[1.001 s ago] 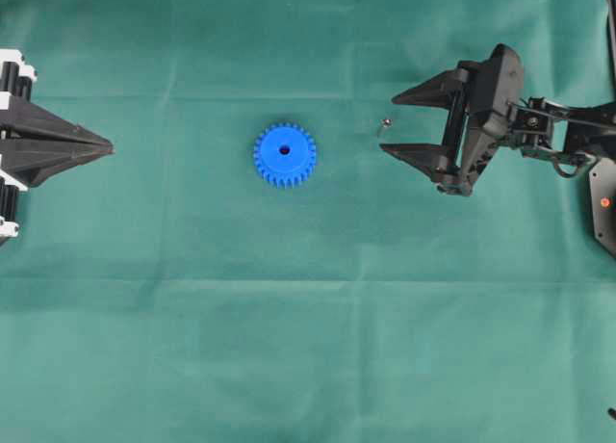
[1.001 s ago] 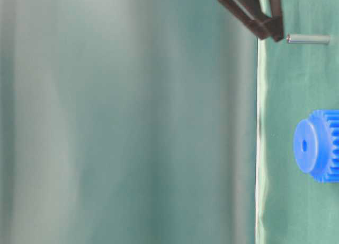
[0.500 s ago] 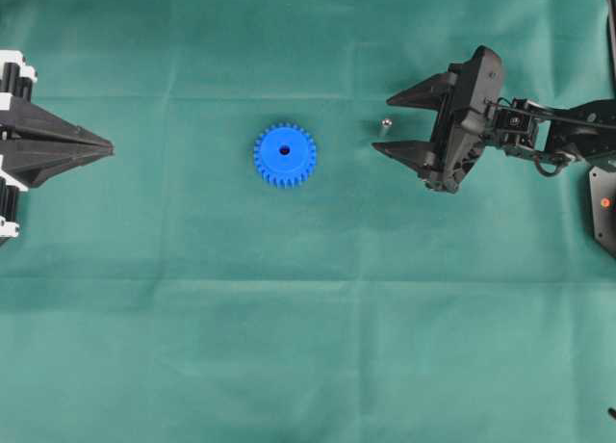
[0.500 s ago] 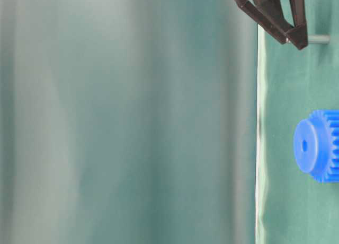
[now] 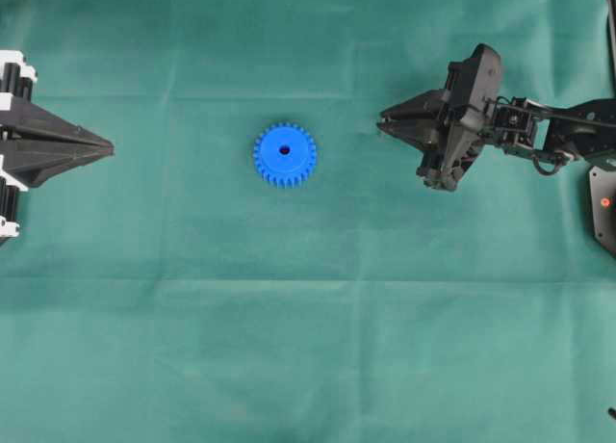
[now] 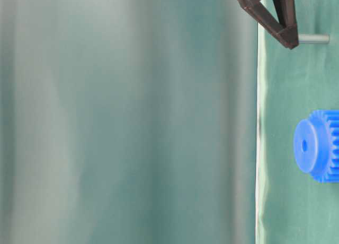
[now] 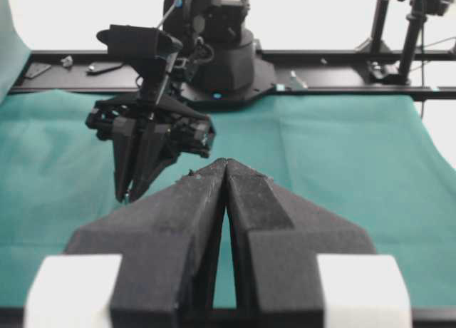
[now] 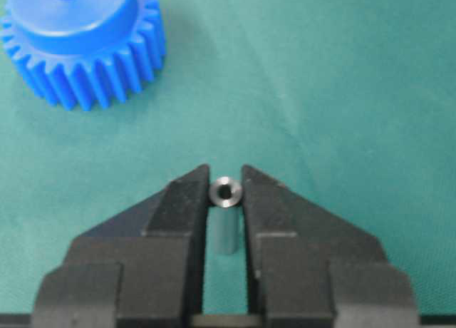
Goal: Insert the shaft placed at a random location into the center hole of the medium gear at another random location.
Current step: 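Close the right gripper on the silver shaft, then lift the shaft and carry it left over the blue gear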
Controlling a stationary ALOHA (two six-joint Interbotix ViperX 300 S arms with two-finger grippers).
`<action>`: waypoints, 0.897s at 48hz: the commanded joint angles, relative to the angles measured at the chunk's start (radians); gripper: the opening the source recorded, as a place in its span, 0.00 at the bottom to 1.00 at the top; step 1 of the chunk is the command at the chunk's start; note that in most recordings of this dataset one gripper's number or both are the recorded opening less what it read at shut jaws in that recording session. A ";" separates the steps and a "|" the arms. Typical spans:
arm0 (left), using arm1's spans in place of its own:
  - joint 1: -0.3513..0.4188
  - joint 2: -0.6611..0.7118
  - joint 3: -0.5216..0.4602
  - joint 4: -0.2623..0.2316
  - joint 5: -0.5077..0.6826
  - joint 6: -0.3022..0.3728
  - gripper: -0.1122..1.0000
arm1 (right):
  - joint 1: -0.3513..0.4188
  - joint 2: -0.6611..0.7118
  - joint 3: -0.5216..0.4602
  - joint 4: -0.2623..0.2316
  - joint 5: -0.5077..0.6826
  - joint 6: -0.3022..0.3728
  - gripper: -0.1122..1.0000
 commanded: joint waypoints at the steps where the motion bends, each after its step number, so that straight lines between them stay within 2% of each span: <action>1: -0.002 0.008 -0.017 0.003 -0.005 -0.002 0.10 | -0.003 -0.009 -0.017 0.003 0.006 -0.017 0.22; 15: -0.002 0.008 -0.017 0.002 0.000 -0.002 0.10 | -0.003 -0.032 -0.020 0.003 0.021 -0.017 0.22; 26: -0.002 0.006 -0.018 0.003 0.000 -0.002 0.10 | -0.003 -0.179 -0.041 0.002 0.172 -0.017 0.22; 43: -0.002 0.008 -0.018 0.003 0.000 -0.003 0.10 | -0.003 -0.337 -0.069 -0.006 0.308 -0.018 0.22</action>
